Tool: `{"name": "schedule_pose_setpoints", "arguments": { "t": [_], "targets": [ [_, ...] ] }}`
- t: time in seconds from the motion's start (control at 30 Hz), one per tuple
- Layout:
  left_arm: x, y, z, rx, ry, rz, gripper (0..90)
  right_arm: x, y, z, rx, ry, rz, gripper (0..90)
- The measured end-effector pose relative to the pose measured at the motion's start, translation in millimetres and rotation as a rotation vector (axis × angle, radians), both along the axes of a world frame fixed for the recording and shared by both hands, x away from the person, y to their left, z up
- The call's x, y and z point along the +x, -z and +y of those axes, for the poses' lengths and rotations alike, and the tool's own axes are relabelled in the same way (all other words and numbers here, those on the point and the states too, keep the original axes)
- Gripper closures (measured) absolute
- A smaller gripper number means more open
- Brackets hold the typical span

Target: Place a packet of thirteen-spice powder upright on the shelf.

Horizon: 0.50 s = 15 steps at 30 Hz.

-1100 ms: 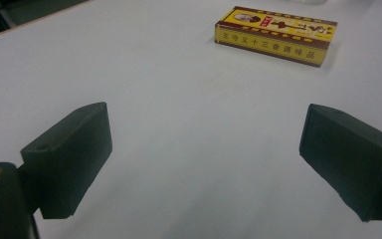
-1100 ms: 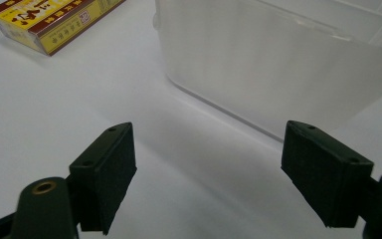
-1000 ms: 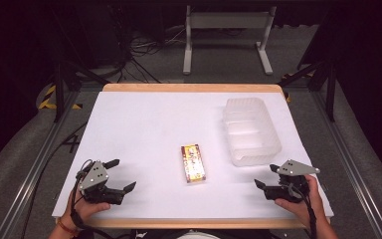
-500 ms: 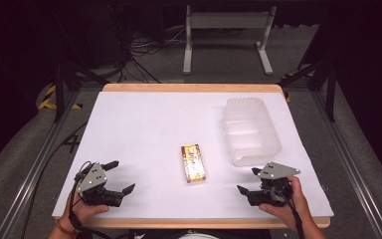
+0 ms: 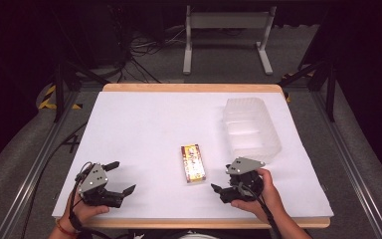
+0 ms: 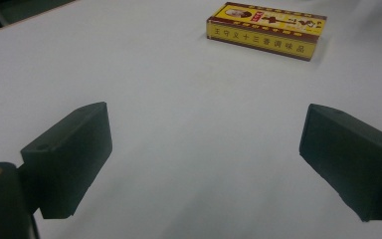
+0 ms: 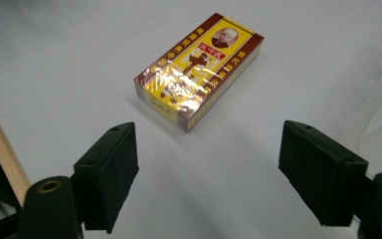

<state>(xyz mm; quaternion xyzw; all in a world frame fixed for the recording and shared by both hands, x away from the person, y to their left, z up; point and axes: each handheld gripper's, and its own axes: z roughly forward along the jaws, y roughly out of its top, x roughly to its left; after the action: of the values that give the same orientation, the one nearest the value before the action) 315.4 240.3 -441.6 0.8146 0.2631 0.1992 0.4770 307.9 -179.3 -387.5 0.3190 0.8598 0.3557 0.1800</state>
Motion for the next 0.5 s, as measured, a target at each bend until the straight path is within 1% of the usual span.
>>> {"name": "schedule_pose_setpoints", "arguments": {
  "t": [0.1, 0.13, 0.2, 0.27, 0.33, 0.4, 0.5],
  "targets": [
    [0.1, 0.1, 0.0, 0.003, 0.001, 0.0, 7.1, 7.3, -5.2, 11.9, 0.014, 0.012, 0.019, 23.8],
    [0.0, 0.2, -0.1, 0.003, 0.003, 0.001, 7.1, 10.1, -6.4, 15.7, 0.01, 0.017, 0.029, 23.9],
    [-0.2, 0.2, -0.1, 0.004, 0.004, -0.001, 7.0, 16.4, -7.9, 23.8, -0.008, 0.03, 0.034, 23.9],
    [-0.3, 0.2, 0.2, 0.003, 0.004, -0.001, 7.1, 24.2, -8.5, 30.1, -0.019, 0.038, 0.059, 23.9],
    [-0.1, 0.4, 0.2, 0.003, 0.006, -0.001, 7.1, 32.4, -8.4, 35.5, -0.015, 0.049, 0.089, 23.9],
    [0.1, 0.6, 0.0, 0.006, 0.007, -0.001, 7.1, 44.0, -7.5, 42.4, -0.023, 0.069, 0.116, 23.9],
    [-0.1, 0.9, -0.5, 0.008, 0.007, 0.0, 7.1, 56.9, -6.8, 49.6, -0.015, 0.089, 0.141, 23.9]
  ]
}}
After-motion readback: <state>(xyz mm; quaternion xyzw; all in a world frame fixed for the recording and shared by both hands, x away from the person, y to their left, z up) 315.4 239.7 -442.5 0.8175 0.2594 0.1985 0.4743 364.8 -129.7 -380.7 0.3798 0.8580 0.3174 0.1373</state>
